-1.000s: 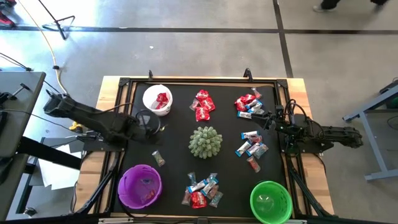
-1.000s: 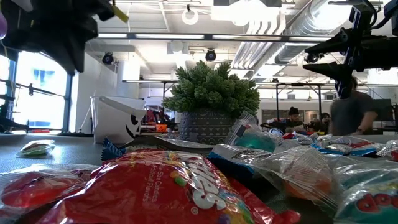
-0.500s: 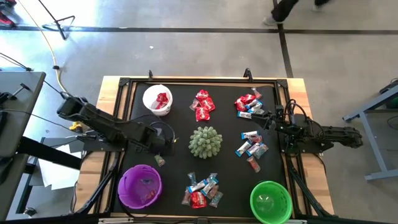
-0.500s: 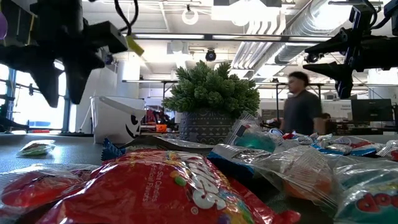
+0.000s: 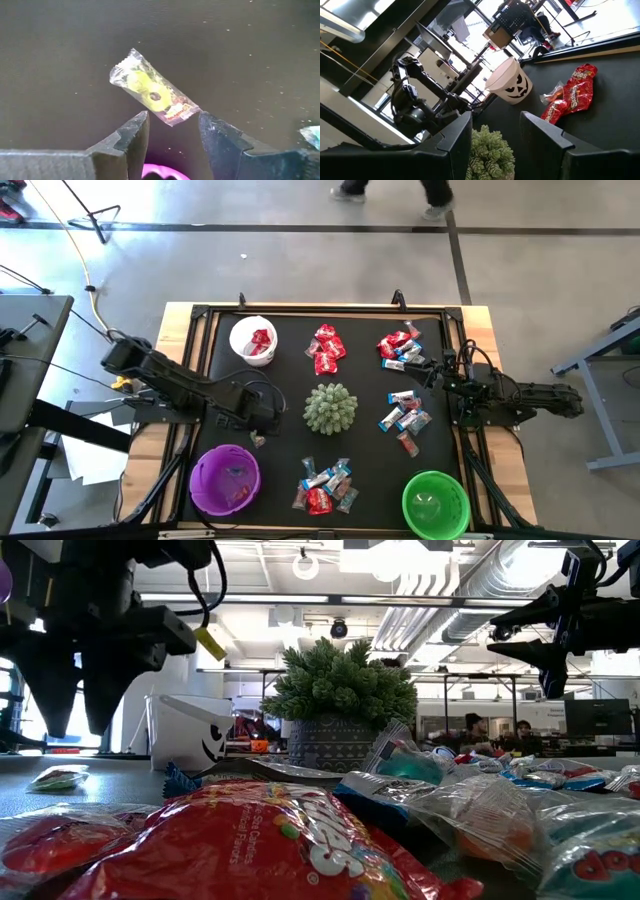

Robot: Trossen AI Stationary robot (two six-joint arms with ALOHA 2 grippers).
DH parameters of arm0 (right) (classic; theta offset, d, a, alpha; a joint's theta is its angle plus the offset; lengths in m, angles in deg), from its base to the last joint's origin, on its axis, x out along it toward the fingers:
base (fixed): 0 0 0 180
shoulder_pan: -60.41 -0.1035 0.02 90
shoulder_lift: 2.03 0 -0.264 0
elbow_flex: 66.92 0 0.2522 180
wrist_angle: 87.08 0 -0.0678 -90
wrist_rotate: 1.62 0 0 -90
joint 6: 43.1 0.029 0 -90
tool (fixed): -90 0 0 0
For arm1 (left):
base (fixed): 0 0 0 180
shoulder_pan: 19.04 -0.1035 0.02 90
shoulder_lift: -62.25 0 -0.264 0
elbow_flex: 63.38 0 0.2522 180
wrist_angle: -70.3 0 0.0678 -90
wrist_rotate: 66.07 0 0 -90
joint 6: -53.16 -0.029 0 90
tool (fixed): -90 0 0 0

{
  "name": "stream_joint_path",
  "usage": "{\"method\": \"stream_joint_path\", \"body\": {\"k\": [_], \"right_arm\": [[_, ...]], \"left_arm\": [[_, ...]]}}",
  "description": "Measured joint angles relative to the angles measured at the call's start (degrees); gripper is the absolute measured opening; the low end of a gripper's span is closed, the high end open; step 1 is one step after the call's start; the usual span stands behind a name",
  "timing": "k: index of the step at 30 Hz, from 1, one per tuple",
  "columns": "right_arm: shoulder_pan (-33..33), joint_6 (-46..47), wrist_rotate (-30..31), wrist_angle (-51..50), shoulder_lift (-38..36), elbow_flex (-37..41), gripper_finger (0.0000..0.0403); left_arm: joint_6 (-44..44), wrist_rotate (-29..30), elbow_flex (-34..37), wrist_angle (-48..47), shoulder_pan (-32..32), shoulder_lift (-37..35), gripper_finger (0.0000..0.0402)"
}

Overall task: Organize candy in baskets
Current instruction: Put the green gummy into the purple bucket

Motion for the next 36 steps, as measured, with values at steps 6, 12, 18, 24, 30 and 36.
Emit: {"method": "stream_joint_path", "body": {"k": [6,12,18,24,30,36], "right_arm": [[0.0,0.0,0.0,0.0,0.0,0.0,0.0162],[0.0,0.0,0.0,0.0,0.0,0.0,0.0162],[0.0,0.0,0.0,0.0,0.0,0.0,0.0162],[0.0,0.0,0.0,0.0,0.0,0.0,0.0162],[0.0,0.0,0.0,0.0,0.0,0.0,0.0162],[0.0,0.0,0.0,0.0,0.0,0.0,0.0162]], "left_arm": [[-2.4,0.0,0.0,-0.9,-0.1,1.5,0.0161],[-5.9,0.0,0.0,-1.0,-0.8,3.9,0.0161],[-8.3,-0.1,0.0,-0.7,-1.4,6.9,0.0161],[-9.7,-0.7,0.0,0.0,-1.4,9.2,0.0161],[-11.9,-0.7,-0.1,0.2,-1.4,10.0,0.0153],[-14.7,-0.8,-0.1,0.4,-1.4,10.1,0.0105]]}}
